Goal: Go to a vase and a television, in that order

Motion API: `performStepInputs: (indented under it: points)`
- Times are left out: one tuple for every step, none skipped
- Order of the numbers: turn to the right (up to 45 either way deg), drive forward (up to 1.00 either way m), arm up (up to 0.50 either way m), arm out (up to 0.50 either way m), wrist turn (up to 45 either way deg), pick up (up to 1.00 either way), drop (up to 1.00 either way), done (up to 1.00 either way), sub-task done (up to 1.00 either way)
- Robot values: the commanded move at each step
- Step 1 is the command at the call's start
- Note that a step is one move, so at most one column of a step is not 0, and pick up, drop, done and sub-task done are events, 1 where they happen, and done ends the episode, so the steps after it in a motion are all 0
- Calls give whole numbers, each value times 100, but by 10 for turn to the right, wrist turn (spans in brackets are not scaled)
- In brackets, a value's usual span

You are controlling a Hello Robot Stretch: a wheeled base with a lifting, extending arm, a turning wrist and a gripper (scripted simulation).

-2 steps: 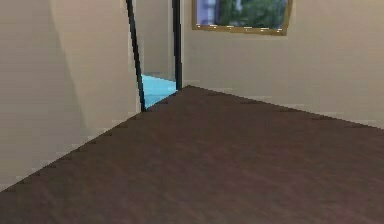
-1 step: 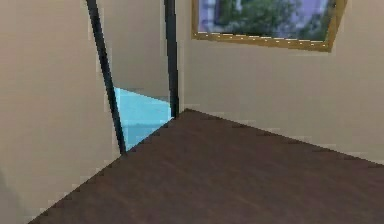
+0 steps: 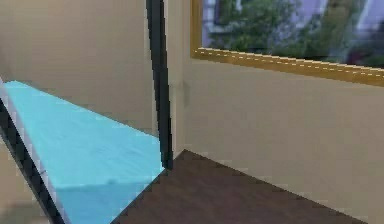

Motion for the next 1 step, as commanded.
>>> performStepInputs:
  points:
    - [0, 80, 0, 0, 0, 0, 0, 0, 0]
